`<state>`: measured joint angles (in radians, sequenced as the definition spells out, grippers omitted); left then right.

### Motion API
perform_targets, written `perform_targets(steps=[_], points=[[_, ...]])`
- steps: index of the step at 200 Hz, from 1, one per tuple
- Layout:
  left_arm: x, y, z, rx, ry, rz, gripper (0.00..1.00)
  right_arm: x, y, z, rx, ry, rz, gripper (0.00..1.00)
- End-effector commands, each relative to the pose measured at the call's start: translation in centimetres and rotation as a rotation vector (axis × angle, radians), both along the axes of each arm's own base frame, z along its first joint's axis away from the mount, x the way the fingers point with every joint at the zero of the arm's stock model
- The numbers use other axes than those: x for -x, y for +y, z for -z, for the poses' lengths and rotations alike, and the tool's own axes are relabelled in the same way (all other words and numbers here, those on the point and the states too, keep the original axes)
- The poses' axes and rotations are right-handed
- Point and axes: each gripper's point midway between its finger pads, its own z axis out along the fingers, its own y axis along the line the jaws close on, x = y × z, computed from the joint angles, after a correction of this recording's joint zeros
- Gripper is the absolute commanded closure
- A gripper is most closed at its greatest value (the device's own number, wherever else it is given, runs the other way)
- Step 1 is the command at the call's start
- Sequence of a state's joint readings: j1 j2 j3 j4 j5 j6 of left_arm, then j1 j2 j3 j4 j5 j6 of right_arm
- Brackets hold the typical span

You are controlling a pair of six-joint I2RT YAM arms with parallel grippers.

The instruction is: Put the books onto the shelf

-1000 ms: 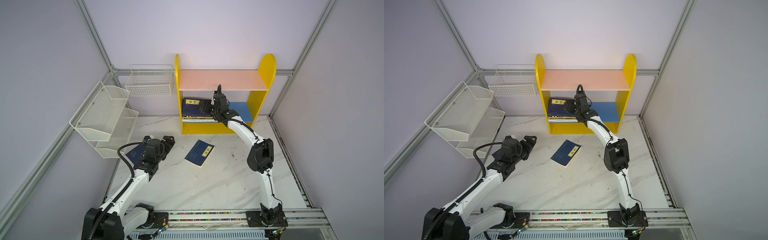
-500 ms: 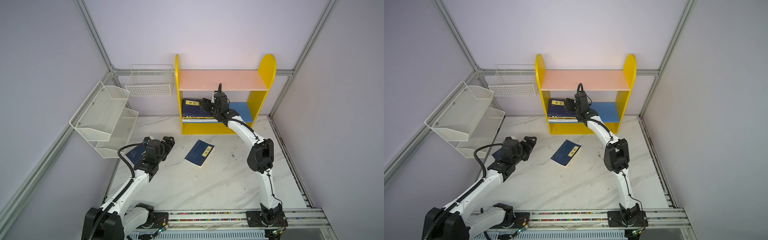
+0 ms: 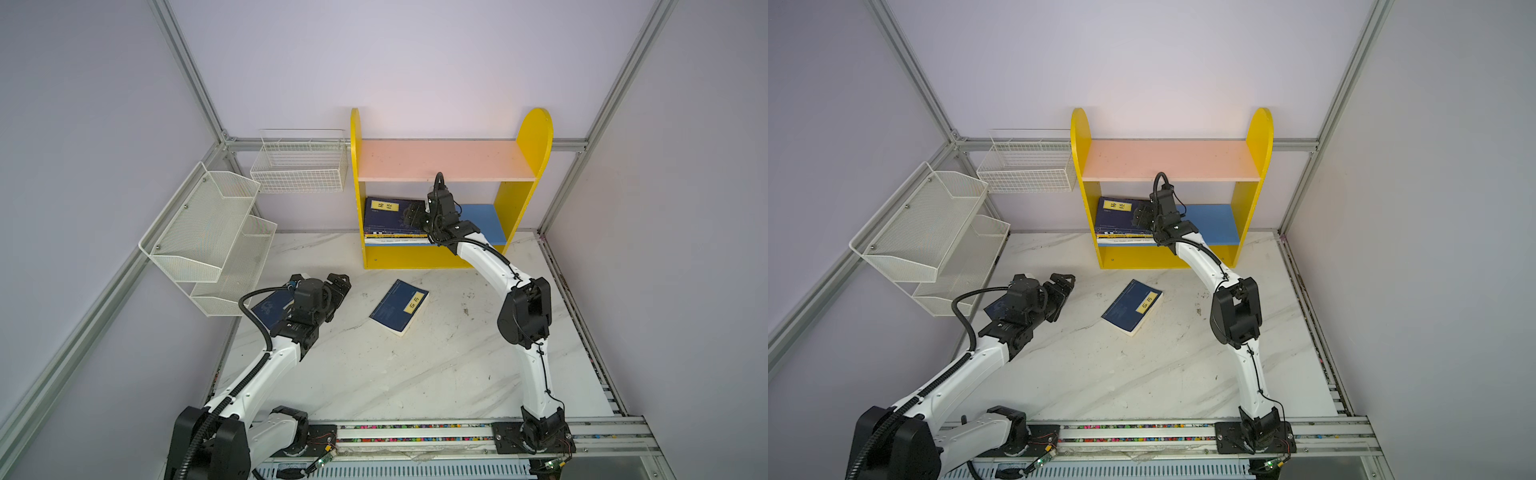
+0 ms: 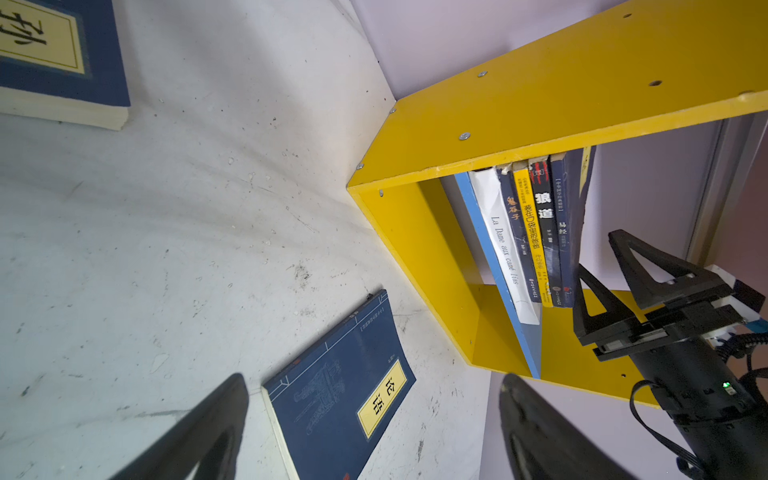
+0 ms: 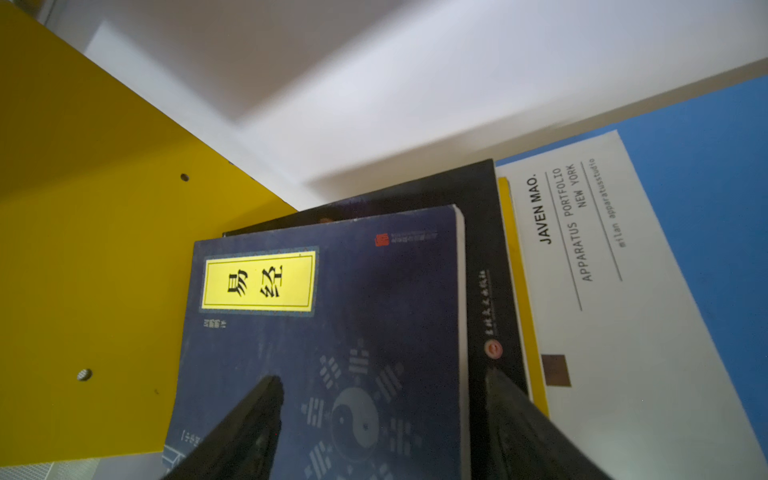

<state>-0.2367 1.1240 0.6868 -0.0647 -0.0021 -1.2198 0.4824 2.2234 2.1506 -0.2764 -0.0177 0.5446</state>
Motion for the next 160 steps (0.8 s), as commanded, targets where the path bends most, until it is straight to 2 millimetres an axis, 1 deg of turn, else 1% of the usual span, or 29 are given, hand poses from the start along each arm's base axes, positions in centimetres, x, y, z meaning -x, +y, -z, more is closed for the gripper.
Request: perform_targets(steps=[1,25,63,78,96,124,160], points=[[0.0,0.0,0.2,0.014,-0.021,0.004,0.07,0.7,-0.5,-1.1,-0.014,0.015,0.005,0.25],[0.1,0.0,0.2,0.012,-0.021,0.002,0.07,0.5,-0.3,-0.6,-0.013,0.023,-0.002,0.27],[0.3,0.1,0.3,0.01,-0.016,-0.001,0.07,0.0,1.4,-0.1,-0.052,0.016,-0.063,0.33],[0.4,0.2,0.4,0.01,-0.016,-0.001,0.07,-0.3,1.8,0.2,-0.058,0.016,-0.074,0.33],[0.6,0.3,0.5,0.005,-0.012,-0.005,0.07,-0.7,2.1,0.2,-0.058,0.015,-0.081,0.34],[0.7,0.5,0.6,0.004,-0.009,-0.008,0.07,-0.9,2.7,-0.8,-0.071,-0.023,-0.112,0.34],[0.4,0.4,0.5,0.006,-0.01,-0.002,0.07,-1.0,2.5,-1.8,-0.071,-0.049,-0.102,0.33]])
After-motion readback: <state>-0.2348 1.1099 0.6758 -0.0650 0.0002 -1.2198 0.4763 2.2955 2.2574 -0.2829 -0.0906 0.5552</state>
